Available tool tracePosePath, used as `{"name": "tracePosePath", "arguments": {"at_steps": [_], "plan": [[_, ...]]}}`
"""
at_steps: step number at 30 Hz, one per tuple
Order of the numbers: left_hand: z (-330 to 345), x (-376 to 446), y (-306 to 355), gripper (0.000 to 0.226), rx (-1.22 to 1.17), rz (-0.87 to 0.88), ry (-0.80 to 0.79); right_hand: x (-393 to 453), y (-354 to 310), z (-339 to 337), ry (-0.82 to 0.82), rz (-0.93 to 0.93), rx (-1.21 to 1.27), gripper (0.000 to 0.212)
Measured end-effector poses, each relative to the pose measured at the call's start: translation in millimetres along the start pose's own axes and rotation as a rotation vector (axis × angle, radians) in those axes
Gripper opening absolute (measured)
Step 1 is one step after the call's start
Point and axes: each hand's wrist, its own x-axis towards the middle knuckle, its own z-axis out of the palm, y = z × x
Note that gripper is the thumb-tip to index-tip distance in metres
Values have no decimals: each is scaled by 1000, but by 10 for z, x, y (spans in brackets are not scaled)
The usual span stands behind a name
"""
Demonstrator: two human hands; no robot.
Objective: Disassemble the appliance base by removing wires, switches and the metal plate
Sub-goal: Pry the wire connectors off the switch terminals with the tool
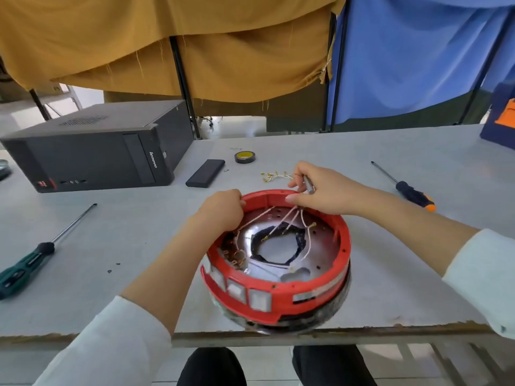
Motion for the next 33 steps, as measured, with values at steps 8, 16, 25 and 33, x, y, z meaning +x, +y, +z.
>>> {"name": "tracePosePath", "arguments": {"at_steps": [8,16,25,33], "plan": [[-22,-232,144,37,114,-165,-105,-54,208,-32,-16,87,-144,27],[-70,-36,211,49,-15,133,-4,56,113,129,278,-25,298,16],[117,292,292,35,-181,290,15,406,156,172,334,267,625,51],[211,333,249,38,-179,286,86,534,173,311,362,65,501,50]]}}
